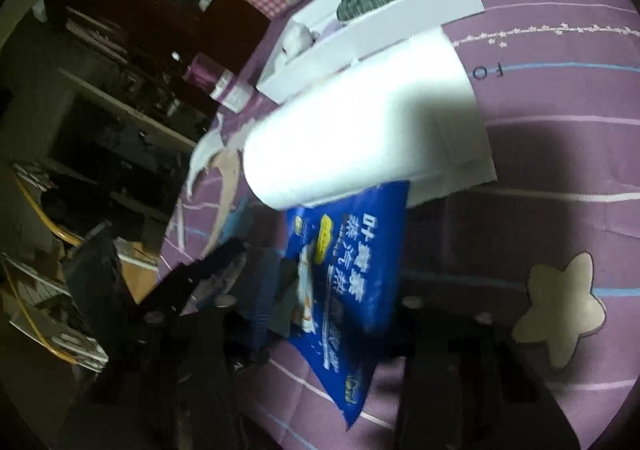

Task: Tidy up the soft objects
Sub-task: 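Lift the blue packet with the right tool and hold it up, then grasp the white tube box with left tool while right tool holds blue packet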

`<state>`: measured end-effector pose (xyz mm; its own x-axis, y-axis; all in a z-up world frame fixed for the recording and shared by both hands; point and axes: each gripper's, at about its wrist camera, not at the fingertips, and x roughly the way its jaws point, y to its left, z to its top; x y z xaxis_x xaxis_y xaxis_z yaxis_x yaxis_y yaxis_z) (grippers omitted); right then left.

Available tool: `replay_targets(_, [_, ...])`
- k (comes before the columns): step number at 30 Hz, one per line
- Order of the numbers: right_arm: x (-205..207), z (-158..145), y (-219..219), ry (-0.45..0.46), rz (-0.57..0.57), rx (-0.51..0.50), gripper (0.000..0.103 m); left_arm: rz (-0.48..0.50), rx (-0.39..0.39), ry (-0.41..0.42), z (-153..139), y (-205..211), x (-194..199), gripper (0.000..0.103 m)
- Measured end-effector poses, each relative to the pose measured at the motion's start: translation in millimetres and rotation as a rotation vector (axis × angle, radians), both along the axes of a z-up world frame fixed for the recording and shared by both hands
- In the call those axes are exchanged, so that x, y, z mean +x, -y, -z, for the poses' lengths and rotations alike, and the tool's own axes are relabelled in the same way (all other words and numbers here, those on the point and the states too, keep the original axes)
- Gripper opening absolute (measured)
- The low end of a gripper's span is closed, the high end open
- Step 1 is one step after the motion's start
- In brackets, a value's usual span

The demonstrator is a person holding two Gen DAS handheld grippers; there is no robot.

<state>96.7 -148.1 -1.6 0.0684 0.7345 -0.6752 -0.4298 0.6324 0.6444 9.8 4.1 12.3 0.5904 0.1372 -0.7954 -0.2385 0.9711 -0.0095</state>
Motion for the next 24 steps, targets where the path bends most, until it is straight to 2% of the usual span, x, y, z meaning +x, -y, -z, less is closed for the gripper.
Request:
replay_targets(1, [-1, 1, 1, 0.0, -0.001, -0.014, 0.017, -0.001, 0.0, 0.0, 0, 0, 0, 0.083])
replay_targets(4, [-2, 1, 6, -0.007, 0.003, -0.008, 0.01, 0.0, -0.008, 0.006, -1, -1, 0, 0.083])
replay_targets(7, [-5, -7, 9, 0.02, 0.008, 0.002, 0.007, 0.006, -0.029, 0.035, -4, -2, -3, 0.083])
replay_targets(15, [-16, -48, 15, 0.102, 0.037, 0.004, 0.007, -0.012, -0.067, 0.206, -27, -11, -22, 0.083])
replay_targets(19, [-20, -78, 21, 0.165, 0.066, -0.007, 0.007, -0.142, -0.014, 0.319, -41, -25, -38, 0.083])
replay_targets(21, [-18, -92, 24, 0.184, 0.09, -0.012, 0.007, -0.206, -0.012, 0.357, -45, -34, -44, 0.083])
replay_targets(24, [-11, -105, 19, 0.205, 0.102, 0.023, 0.007, -0.274, -0.032, 0.355, -45, -51, -45, 0.083])
